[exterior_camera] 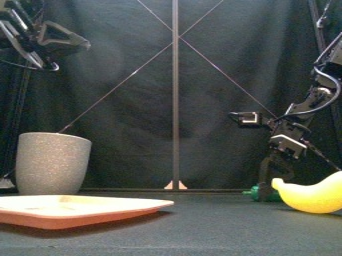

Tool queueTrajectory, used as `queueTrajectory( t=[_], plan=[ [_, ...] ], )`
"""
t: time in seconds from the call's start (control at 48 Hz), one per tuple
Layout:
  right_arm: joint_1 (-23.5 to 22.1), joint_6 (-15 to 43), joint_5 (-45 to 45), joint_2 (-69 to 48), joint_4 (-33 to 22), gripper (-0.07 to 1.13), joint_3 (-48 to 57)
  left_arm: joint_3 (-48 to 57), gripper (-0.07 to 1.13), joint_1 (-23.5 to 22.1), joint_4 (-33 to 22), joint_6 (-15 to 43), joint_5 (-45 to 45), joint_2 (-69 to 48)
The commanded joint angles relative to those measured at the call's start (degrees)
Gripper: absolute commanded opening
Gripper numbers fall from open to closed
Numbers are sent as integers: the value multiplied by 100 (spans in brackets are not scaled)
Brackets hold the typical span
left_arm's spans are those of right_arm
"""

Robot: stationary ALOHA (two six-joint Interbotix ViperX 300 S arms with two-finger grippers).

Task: Pick the green pepper then place it in the grey bowl
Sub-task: Place green pepper in the grey bowl

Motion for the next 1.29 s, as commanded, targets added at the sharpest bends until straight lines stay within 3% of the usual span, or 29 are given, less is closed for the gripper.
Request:
queueTrajectory(
  t=[0.021,0.354,0.938,1.292],
  plan=[
    [185,0,0,-237,70,66,-290,-132,9,0,9,0,-88,18],
    [976,-26,88,-501,9,66,-2092,-149,9,18,9,9,-360,18],
    [1187,-70,-413,2215,-229,67,-5449,-114,9,53,18,9,-413,18],
    [1266,0,-334,3032,-404,67,-6812,-62,9,62,18,9,-404,18]
  ],
)
